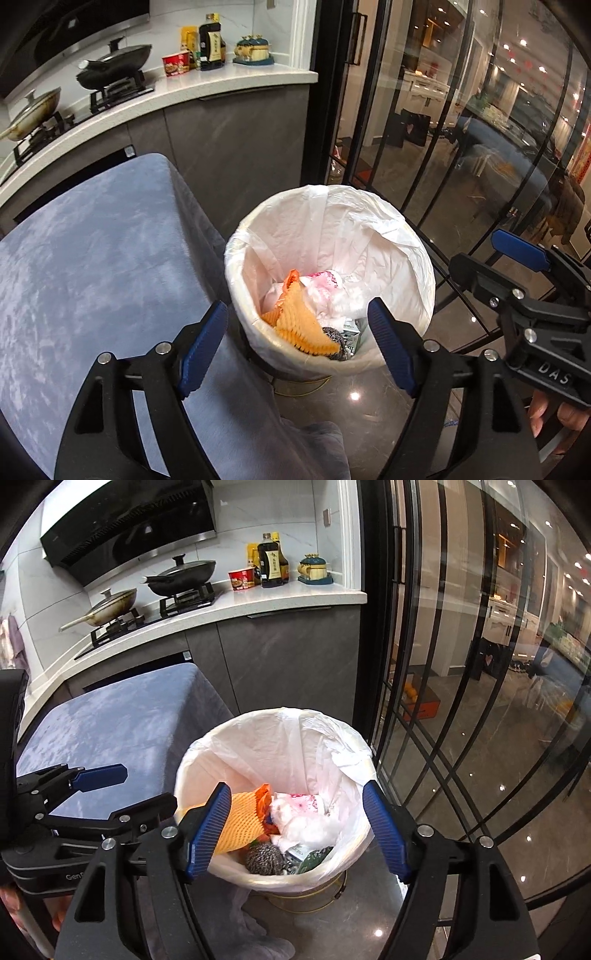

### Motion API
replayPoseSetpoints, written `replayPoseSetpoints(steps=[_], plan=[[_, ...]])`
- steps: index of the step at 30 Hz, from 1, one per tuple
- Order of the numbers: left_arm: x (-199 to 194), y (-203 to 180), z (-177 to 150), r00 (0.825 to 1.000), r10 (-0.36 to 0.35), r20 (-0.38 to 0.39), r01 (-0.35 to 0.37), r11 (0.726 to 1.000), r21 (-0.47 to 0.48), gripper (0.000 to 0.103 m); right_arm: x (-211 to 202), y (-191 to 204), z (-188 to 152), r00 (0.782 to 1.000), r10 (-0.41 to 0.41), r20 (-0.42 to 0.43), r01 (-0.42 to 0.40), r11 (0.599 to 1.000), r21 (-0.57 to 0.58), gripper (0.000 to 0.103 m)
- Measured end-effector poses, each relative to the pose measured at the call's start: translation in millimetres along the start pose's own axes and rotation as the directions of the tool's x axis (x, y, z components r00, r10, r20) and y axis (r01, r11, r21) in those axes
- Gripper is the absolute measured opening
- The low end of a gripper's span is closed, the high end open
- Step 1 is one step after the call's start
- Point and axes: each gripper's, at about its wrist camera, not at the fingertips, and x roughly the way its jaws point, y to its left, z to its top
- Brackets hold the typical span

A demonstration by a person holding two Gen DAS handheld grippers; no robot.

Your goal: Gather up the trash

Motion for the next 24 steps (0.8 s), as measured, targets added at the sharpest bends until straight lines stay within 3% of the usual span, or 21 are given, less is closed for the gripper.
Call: replayPoseSetpoints(steps=[11, 16, 24], plan=[[-43, 8, -22, 0.996, 0.073, 0.046, -0.071, 0.996, -0.045, 0.079, -32, 18, -11, 0.999, 0.033, 0.004, -0.033, 0.999, 0.024, 0.082], [-58, 13, -35, 0.994, 0.094, 0.052, -0.089, 0.992, -0.092, 0.085, -42, 25, -16, 0.999, 0.032, -0.005, -0.032, 0.999, 0.018, 0.084], [-74, 22, -57, 0.986, 0.16, 0.039, -0.152, 0.977, -0.151, 0.086, -57, 37, -31, 0.999, 0.024, -0.03, -0.025, 1.0, -0.009, 0.086]])
